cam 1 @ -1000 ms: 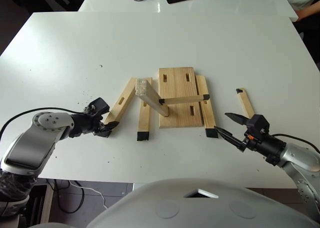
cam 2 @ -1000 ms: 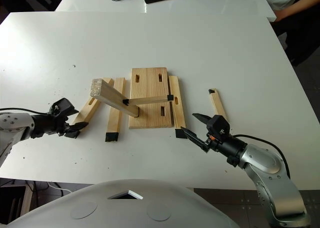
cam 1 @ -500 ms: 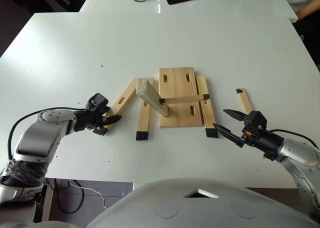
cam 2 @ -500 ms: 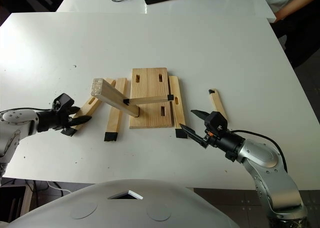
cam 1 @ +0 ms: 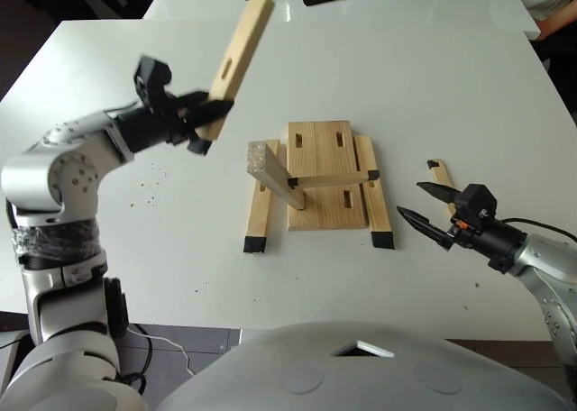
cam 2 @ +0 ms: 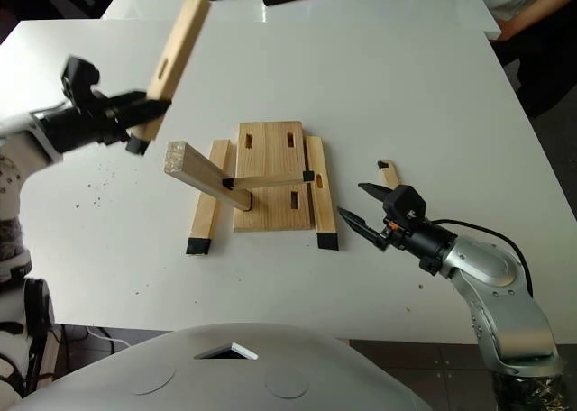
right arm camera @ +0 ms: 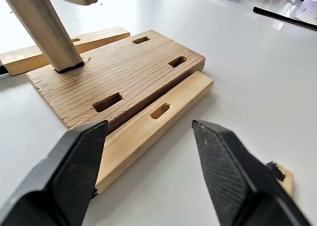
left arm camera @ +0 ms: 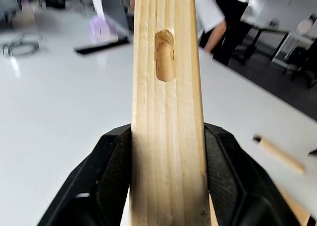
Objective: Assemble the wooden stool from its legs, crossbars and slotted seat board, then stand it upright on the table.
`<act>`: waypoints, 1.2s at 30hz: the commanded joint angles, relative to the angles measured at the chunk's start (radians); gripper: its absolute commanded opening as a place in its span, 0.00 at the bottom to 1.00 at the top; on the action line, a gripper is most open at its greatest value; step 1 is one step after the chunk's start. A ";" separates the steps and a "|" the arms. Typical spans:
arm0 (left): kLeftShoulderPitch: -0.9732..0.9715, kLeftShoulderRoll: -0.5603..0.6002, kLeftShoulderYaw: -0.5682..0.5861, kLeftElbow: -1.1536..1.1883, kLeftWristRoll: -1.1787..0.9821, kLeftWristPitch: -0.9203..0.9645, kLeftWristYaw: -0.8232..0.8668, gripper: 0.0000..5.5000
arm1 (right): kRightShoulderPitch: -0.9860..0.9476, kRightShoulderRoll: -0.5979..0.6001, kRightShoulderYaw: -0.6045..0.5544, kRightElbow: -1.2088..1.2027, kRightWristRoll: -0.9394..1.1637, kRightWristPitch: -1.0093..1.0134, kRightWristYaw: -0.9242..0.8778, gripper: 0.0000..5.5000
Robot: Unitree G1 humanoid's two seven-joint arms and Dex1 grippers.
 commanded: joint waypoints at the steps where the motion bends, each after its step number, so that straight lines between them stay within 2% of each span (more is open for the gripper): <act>1: -0.233 -0.060 0.142 -0.079 -0.291 0.041 0.080 0.37 | -0.073 -0.027 -0.142 0.030 0.131 0.033 0.032 0.57; 4: -0.256 -0.113 0.176 -0.146 -0.604 0.079 0.176 0.37 | -0.088 -0.105 -0.229 -0.002 0.231 0.052 0.130 0.57; 6: -0.196 -0.111 0.122 -0.232 -0.664 0.090 0.154 0.37 | -0.171 -0.146 -0.298 -0.043 0.412 0.107 0.155 0.57; 8: -0.105 -0.088 0.043 -0.325 -0.613 0.086 0.084 0.37 | -0.293 -0.184 -0.311 -0.047 0.585 0.163 0.145 0.57; 10: -0.039 -0.068 -0.031 -0.373 -0.552 0.069 0.013 0.37 | -0.398 -0.213 -0.277 -0.042 0.691 0.206 0.138 0.57; 15: 0.034 -0.018 -0.179 -0.386 -0.362 -0.031 -0.144 0.37 | -0.600 -0.248 -0.161 -0.037 0.828 0.297 0.091 0.57; 22: 0.088 0.020 -0.238 -0.431 -0.299 -0.100 -0.253 0.37 | -0.710 -0.254 -0.081 0.010 0.868 0.372 0.101 0.57; 36: 0.126 0.059 -0.305 -0.422 -0.204 -0.179 -0.314 0.37 | -0.750 -0.259 -0.114 -0.001 1.000 0.440 0.097 0.57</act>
